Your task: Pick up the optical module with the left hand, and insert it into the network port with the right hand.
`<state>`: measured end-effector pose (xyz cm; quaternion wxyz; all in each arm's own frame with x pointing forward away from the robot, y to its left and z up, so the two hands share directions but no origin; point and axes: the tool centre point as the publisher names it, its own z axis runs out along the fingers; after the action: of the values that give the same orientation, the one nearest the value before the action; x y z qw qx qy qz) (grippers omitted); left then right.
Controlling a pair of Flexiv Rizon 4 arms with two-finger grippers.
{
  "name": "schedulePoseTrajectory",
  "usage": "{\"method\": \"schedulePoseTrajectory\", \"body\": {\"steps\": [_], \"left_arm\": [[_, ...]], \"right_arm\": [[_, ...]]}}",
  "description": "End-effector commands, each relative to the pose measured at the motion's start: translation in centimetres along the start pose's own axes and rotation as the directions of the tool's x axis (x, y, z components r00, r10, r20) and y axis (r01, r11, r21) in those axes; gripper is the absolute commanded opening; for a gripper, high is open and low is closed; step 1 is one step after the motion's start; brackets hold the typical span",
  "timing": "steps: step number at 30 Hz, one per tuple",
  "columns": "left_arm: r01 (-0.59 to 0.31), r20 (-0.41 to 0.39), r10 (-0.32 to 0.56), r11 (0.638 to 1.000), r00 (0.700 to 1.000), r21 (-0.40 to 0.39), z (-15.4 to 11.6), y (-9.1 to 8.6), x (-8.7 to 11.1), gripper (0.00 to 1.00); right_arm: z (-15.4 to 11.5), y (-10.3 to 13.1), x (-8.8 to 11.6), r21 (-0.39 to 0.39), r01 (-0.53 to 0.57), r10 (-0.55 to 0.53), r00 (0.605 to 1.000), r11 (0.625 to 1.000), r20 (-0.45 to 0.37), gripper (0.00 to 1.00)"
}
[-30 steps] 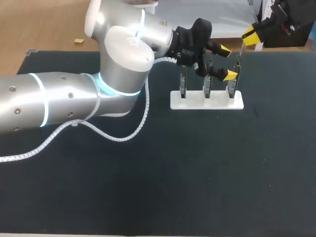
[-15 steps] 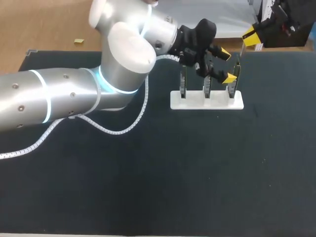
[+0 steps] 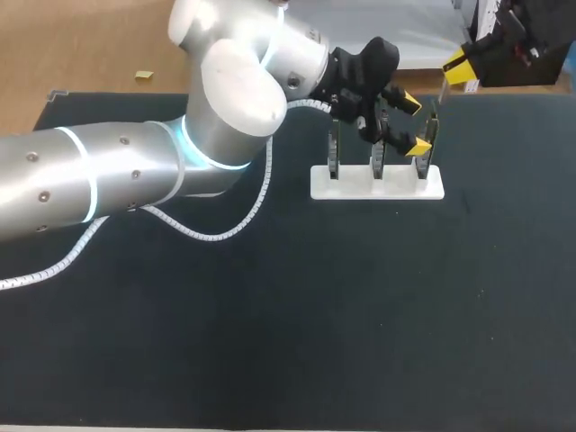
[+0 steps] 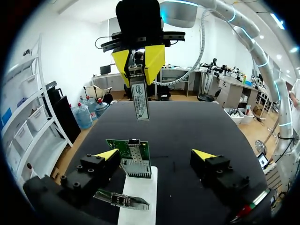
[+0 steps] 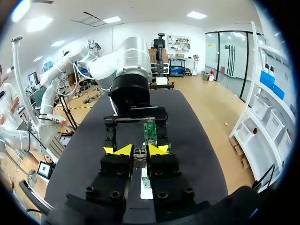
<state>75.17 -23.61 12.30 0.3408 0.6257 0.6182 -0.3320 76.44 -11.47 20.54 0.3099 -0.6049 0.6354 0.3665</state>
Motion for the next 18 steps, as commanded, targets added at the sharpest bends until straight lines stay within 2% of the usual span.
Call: {"method": "schedulePoseTrajectory", "body": {"steps": [1,6,18], "left_arm": [[-0.009,-0.03,0.009,1.0,1.0,0.006,0.38,0.49,-0.08,1.0],[-0.029,-0.058,0.029,1.0,0.998,0.005,0.68,0.43,0.01,1.0],[-0.003,-0.08,0.004,1.0,0.997,0.015,0.85,0.9,0.46,1.0]], "right_arm": [[-0.1,0.32,0.06,0.005,0.0,0.0,1.0,1.0,-0.001,0.0],[-0.19,0.22,0.1,0.005,0.0,0.0,1.0,1.0,0.0,0.0],[-0.28,-0.13,0.18,0.007,-0.001,0.001,1.0,1.0,-0.003,0.0]]}}
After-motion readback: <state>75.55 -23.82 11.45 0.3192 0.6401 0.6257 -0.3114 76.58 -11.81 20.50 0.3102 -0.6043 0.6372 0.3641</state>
